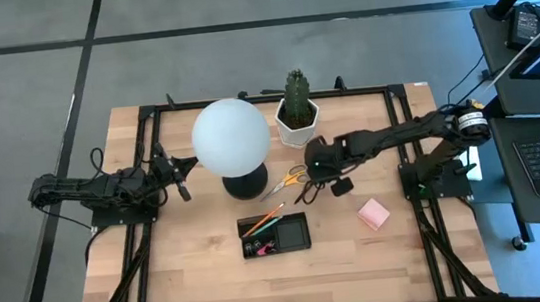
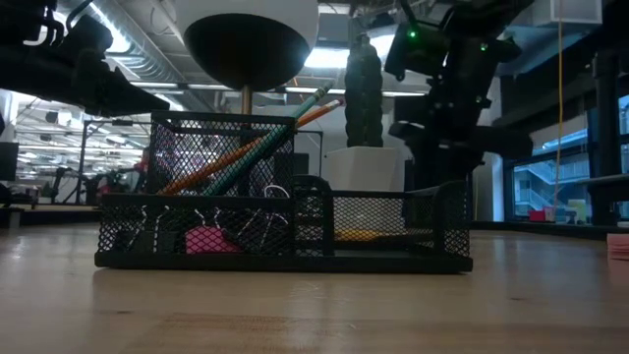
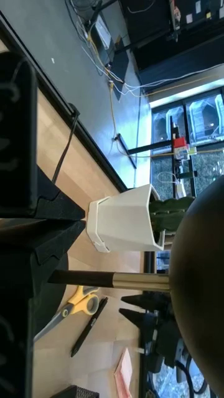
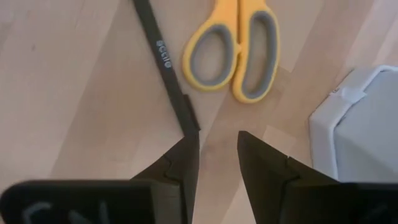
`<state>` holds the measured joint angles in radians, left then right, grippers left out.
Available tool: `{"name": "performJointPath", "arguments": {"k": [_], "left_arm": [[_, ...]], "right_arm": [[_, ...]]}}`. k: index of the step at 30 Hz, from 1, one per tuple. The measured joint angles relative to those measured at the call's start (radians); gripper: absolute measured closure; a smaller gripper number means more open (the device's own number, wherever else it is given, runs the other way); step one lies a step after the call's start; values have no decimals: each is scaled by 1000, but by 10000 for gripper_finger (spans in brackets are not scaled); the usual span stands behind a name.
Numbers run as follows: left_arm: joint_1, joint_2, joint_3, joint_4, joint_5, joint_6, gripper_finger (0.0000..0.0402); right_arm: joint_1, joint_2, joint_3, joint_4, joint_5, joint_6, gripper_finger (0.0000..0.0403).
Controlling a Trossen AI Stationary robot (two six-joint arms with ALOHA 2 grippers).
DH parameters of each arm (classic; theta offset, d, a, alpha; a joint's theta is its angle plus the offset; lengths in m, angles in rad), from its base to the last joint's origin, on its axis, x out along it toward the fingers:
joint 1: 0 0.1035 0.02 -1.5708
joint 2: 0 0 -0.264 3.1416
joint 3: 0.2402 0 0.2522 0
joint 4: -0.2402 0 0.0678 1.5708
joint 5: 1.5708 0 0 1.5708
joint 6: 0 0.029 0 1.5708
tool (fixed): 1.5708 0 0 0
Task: Pick and place office supplies into organizer
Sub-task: Put the black pen into the desk organizer
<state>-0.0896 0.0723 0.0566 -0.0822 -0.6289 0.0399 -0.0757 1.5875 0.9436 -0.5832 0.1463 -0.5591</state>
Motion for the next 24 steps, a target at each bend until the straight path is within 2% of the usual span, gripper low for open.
{"name": "performJointPath", "arguments": {"k": [6,17,20,24], "left_arm": [[0,0,0,0,0,0,398],[0,0,0,0,0,0,398],[0,0,0,0,0,0,398],[0,0,0,0,0,8,398]], "right_arm": [[0,0,0,35,-2,-2,287],[0,0,0,32,-1,11,215],[1,0,0,14,-1,56,207],[0,0,0,-18,-4,31,206]]}}
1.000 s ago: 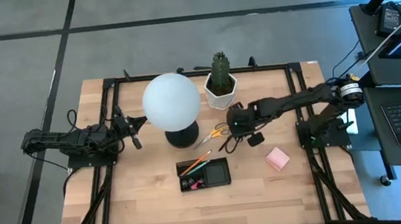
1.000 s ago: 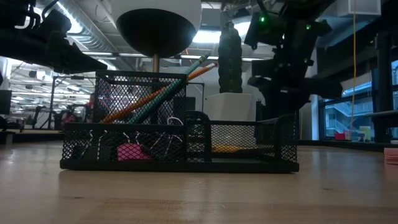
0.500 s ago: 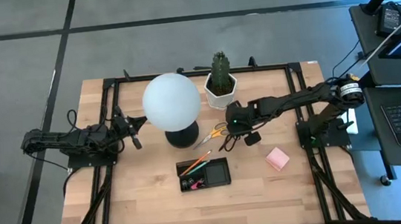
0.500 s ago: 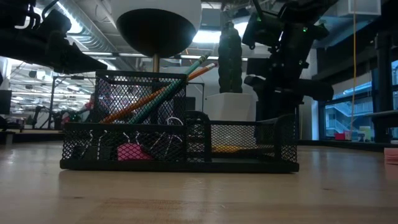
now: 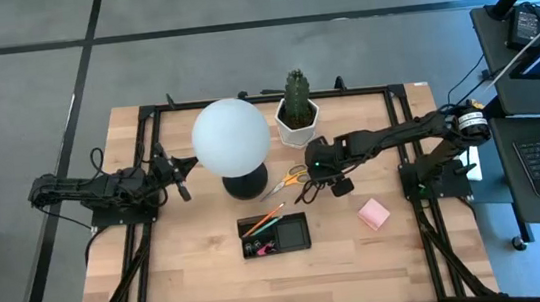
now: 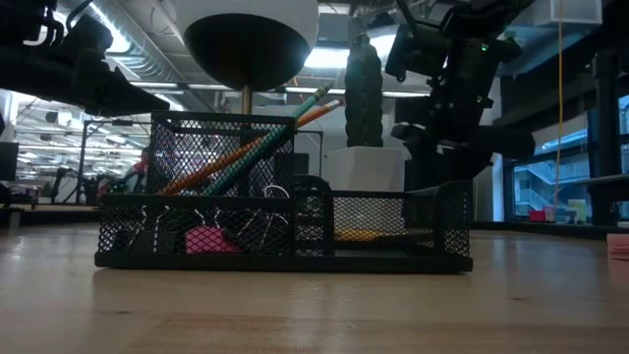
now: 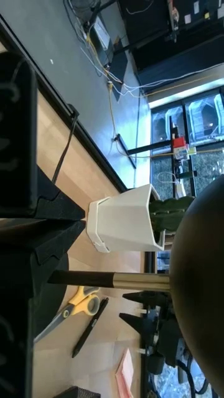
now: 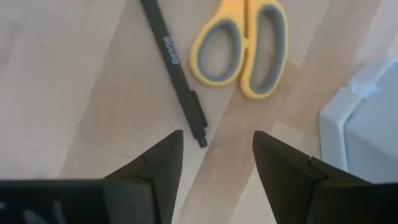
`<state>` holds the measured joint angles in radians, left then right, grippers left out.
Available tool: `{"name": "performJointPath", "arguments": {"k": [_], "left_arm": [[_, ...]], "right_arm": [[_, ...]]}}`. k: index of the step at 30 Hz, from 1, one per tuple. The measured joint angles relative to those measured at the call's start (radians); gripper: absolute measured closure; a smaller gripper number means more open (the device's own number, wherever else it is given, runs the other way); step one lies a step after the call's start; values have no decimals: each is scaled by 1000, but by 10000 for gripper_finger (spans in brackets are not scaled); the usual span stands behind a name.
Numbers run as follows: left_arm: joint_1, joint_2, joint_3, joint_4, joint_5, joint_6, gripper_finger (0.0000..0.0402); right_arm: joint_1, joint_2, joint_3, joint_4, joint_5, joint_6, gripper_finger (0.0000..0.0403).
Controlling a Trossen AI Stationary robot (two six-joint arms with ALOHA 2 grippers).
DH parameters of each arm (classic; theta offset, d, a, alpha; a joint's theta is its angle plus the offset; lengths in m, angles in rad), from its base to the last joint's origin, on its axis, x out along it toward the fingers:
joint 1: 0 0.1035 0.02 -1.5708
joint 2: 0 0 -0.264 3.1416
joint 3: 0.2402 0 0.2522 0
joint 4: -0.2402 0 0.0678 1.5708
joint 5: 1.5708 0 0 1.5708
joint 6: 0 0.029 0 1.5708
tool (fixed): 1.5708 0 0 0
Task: Pick and place office supplies into organizer
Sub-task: Put the black pen into the desk organizer
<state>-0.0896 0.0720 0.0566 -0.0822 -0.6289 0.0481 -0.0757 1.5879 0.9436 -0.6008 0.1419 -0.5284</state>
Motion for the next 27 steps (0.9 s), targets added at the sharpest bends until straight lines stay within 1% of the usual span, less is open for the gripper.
{"name": "performJointPath", "arguments": {"k": [5,8,12,17,20,27], "left_arm": [[0,0,0,0,0,1,398],[0,0,0,0,0,1,398],[0,0,0,0,0,1,398],[0,0,0,0,0,1,398],[0,0,0,0,0,1,398],[0,0,0,0,0,0,398]], "right_arm": [[-8,24,0,16,-57,-55,205],[-7,66,0,21,-60,-100,205],[-11,126,0,33,-57,-108,205],[-31,151,2,33,-52,-108,207],[-49,151,2,30,-71,-108,217],[-64,153,2,26,-114,-114,259]]}}
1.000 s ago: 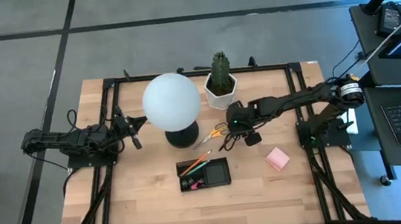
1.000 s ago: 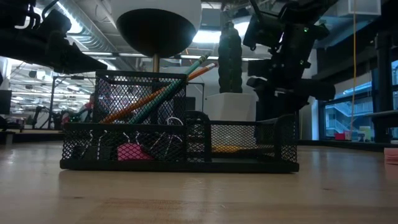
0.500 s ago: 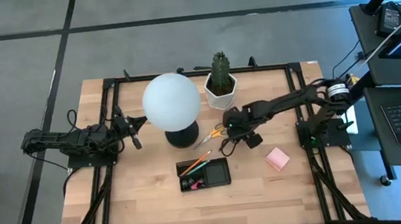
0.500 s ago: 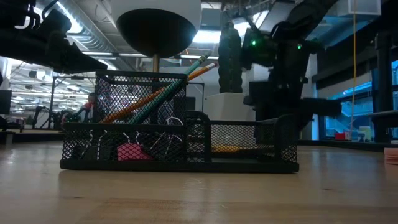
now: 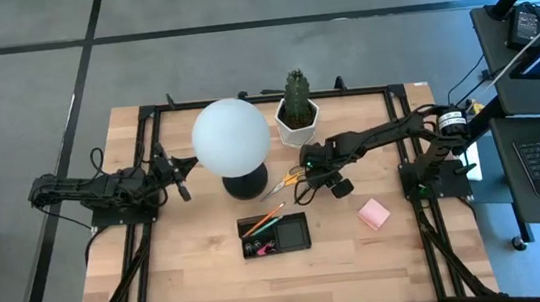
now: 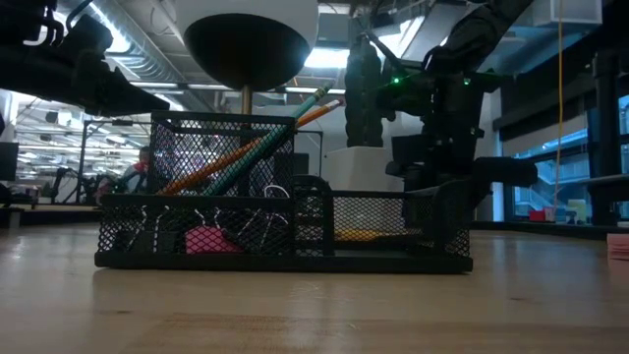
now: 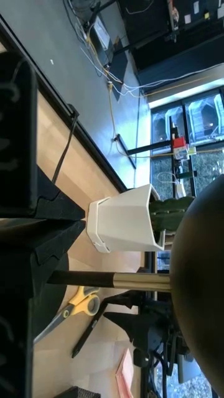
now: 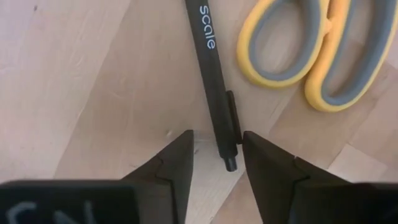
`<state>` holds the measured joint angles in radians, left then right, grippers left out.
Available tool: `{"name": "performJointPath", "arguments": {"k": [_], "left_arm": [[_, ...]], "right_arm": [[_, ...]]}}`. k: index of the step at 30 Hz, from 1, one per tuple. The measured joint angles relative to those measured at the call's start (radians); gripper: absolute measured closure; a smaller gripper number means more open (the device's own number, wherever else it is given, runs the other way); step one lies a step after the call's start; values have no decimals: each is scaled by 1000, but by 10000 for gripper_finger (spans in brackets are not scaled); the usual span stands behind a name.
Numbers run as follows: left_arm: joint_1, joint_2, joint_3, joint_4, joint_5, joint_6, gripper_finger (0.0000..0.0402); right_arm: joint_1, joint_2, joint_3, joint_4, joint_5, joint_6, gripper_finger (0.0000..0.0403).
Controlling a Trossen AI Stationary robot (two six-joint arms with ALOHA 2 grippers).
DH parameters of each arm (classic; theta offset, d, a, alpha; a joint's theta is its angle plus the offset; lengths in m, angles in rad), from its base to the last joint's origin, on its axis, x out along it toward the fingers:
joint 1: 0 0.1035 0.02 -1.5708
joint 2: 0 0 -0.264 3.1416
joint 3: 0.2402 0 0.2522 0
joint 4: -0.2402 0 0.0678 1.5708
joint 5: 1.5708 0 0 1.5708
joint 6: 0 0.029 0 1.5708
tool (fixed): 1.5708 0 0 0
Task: Pick and place office supplies into organizer
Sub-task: Put the black pen into the desk organizer
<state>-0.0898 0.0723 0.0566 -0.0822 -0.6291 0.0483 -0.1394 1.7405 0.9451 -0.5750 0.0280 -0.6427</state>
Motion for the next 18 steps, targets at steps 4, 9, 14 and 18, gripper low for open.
{"name": "performJointPath", "arguments": {"k": [4,9,14,18], "left_arm": [[0,0,0,0,0,0,398],[0,0,0,0,0,0,398],[0,0,0,0,0,0,398],[0,0,0,0,0,0,398]], "right_arm": [[0,0,0,-4,-5,-18,280],[0,1,-1,-5,-4,-19,308],[0,1,-1,3,13,-18,344],[-2,1,-1,12,27,-18,365]]}}
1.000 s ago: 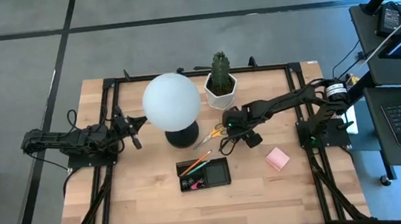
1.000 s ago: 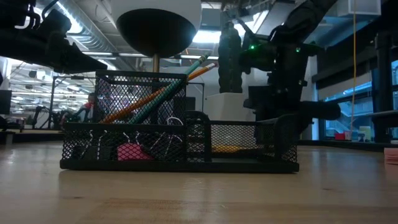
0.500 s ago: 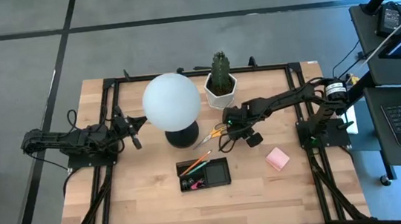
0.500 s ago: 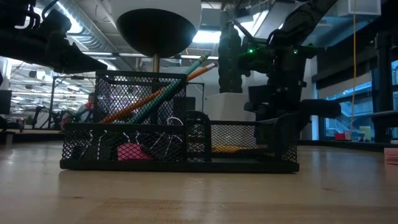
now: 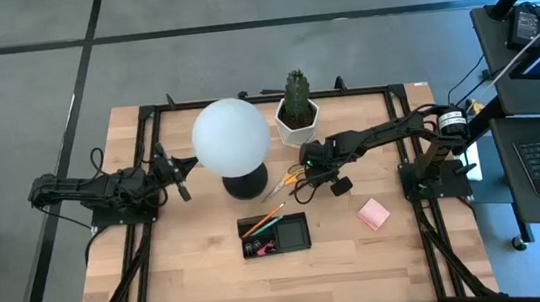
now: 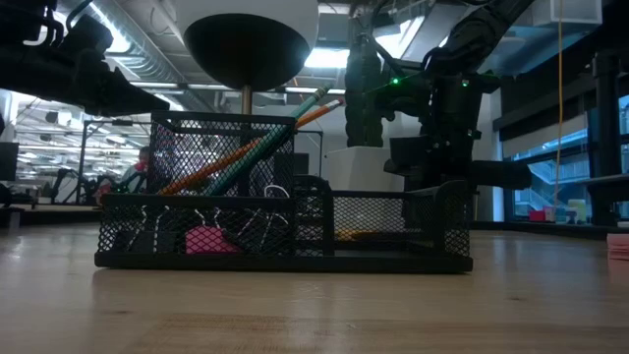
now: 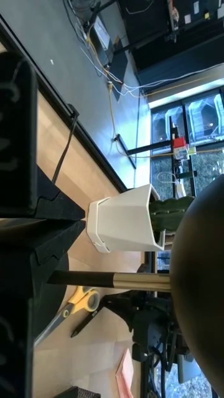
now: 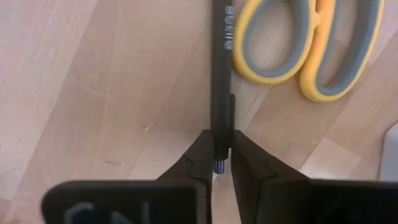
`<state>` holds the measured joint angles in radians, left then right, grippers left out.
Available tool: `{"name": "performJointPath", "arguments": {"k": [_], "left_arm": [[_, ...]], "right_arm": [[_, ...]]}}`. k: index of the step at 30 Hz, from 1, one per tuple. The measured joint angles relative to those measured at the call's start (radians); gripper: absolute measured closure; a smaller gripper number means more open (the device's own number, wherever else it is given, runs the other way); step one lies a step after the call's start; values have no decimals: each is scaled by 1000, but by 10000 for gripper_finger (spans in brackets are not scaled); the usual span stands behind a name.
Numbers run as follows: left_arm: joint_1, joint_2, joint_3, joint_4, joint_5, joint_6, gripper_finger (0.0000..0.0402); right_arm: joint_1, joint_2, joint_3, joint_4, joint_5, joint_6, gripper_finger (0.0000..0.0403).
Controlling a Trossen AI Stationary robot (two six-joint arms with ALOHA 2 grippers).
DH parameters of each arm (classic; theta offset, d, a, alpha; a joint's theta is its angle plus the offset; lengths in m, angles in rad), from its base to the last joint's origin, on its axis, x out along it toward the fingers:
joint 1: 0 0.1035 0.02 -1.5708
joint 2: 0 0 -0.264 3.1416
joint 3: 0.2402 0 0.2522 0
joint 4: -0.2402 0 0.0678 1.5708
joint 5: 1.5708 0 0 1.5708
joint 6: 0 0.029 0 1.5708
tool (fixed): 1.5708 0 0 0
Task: Pick and place office supplies into organizer
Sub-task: Put the black pen into the desk organizer
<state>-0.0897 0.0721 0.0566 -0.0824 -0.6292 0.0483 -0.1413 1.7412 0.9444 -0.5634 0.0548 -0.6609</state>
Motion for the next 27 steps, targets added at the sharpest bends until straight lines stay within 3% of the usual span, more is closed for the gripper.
{"name": "performJointPath", "arguments": {"k": [18,23,27], "left_arm": [[0,0,0,0,0,0,398],[0,0,0,0,0,0,398],[0,0,0,0,0,0,398]], "right_arm": [[72,-1,1,-26,15,75,372],[102,0,0,3,9,107,358],[124,6,-1,11,73,107,350]]}}
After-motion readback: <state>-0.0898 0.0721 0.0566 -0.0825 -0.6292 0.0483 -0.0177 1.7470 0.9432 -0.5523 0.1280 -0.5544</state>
